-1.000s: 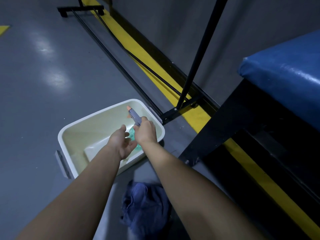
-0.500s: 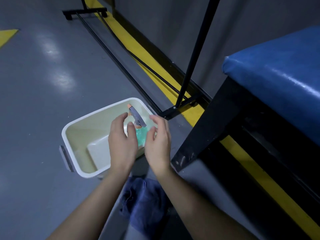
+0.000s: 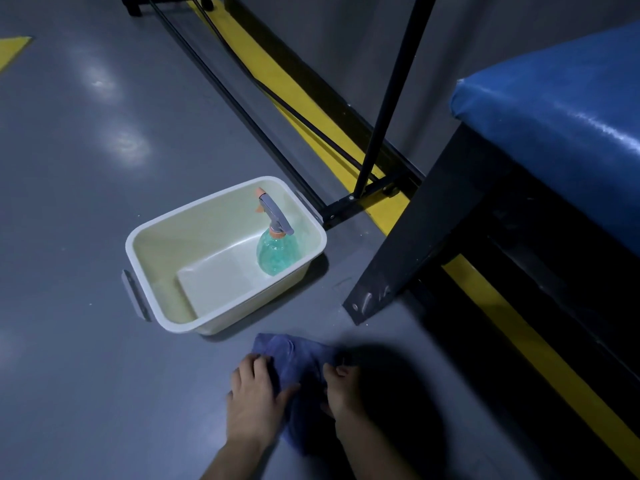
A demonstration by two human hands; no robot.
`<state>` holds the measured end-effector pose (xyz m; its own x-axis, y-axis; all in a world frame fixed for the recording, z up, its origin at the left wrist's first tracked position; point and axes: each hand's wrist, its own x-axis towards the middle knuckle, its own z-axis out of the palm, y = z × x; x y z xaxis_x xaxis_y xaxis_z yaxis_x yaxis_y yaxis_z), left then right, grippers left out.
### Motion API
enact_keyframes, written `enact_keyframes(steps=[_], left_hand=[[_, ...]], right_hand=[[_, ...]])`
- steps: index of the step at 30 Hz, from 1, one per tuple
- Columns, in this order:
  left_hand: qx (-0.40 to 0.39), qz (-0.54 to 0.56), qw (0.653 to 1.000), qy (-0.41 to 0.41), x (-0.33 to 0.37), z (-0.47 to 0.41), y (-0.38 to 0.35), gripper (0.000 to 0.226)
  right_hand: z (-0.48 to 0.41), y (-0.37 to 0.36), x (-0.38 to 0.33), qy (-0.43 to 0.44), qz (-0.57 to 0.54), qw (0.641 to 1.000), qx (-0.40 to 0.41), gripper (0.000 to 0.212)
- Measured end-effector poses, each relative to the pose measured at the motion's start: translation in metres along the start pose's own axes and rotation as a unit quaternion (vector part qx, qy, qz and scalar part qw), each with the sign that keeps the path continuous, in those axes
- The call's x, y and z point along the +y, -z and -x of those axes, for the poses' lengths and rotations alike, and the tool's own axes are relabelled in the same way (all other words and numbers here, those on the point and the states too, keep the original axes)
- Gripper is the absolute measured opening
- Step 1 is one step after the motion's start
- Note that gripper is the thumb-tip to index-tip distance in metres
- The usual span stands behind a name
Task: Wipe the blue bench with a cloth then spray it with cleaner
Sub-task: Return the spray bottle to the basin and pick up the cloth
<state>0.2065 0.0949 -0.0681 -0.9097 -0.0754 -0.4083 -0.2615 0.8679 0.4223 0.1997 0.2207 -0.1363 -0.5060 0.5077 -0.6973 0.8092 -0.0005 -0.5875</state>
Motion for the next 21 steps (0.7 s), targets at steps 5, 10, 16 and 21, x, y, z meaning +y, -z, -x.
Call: enact_keyframes(steps=[5, 10, 16, 21], left_hand=[[-0.026, -0.114, 0.993, 0.027, 0.012, -0.001, -0.007, 0.054], [-0.037, -0.143, 0.989, 0.028, 0.014, -0.01, -0.009, 0.039], [-0.001, 0.142, 0.989, 0.027, -0.013, -0.015, -0.001, 0.032], [0.015, 0.205, 0.972, 0.114, -0.017, -0.02, -0.001, 0.028]], right_hand=[[0.018, 0.013, -0.017, 0.0, -0.006, 1.0, -0.025, 0.021], [0.031, 0.017, -0.027, -0.019, 0.062, 0.996, -0.055, 0.035], [0.027, 0.02, -0.031, 0.02, 0.011, 0.998, -0.054, 0.024], [0.029, 0.01, -0.022, 0.016, 0.015, 0.996, -0.084, 0.047]])
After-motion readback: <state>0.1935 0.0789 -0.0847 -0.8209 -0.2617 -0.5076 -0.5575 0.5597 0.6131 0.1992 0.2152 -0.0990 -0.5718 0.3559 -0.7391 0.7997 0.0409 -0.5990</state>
